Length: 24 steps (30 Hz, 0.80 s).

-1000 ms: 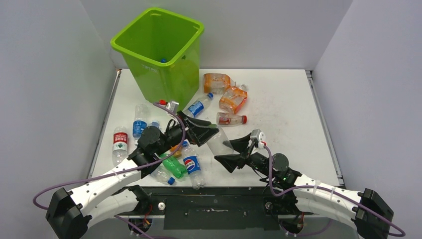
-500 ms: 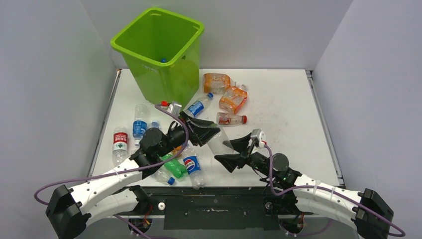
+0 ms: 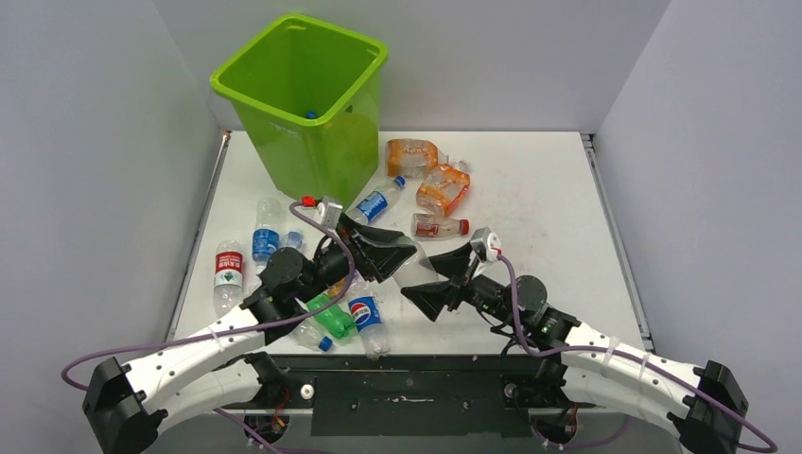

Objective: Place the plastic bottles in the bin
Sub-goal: Place the plastic bottle in the trash bin.

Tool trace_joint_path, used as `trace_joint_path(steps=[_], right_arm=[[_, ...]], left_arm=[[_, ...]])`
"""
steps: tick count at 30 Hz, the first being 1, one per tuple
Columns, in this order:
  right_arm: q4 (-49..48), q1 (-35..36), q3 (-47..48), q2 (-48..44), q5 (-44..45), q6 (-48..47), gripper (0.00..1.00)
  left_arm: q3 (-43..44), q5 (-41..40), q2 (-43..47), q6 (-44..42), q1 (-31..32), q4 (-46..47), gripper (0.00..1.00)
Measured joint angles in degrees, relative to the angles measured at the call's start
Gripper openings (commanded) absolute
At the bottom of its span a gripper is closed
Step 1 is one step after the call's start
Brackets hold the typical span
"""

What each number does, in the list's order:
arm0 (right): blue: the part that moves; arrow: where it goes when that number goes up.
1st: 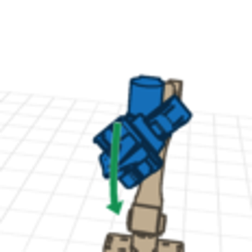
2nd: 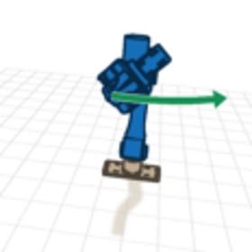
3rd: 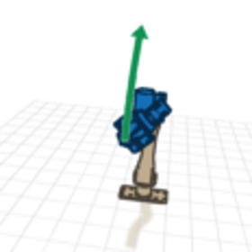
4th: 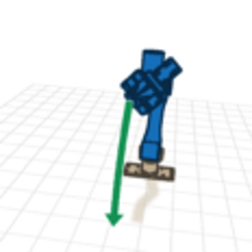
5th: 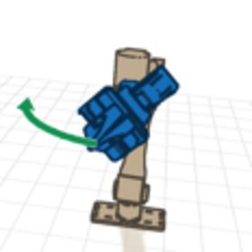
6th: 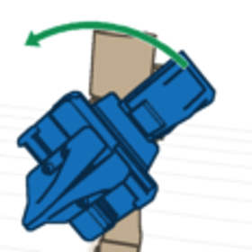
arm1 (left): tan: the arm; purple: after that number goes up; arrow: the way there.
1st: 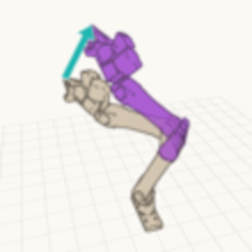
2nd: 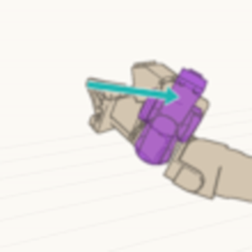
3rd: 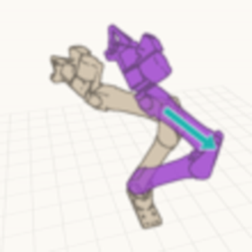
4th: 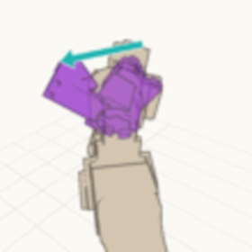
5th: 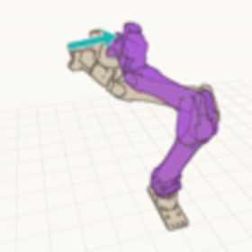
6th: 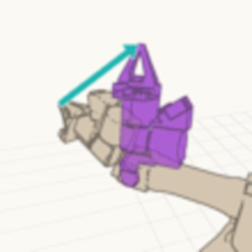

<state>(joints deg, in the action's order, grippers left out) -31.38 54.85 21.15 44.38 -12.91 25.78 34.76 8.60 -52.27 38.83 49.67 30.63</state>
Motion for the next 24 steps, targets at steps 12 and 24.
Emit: trace_joint_path(steps=[12,24], right_arm=[[8.9,0.4,9.2,1.1,1.4,4.2,0.90],[8.7,0.7,8.7,3.6,7.3,9.5,0.90]], left_arm=[[4.2,-1.9,3.4,-8.6,0.1,-4.3,0.00],[4.9,2.6,1.7,-11.6,-4.8,-3.7,0.00]])
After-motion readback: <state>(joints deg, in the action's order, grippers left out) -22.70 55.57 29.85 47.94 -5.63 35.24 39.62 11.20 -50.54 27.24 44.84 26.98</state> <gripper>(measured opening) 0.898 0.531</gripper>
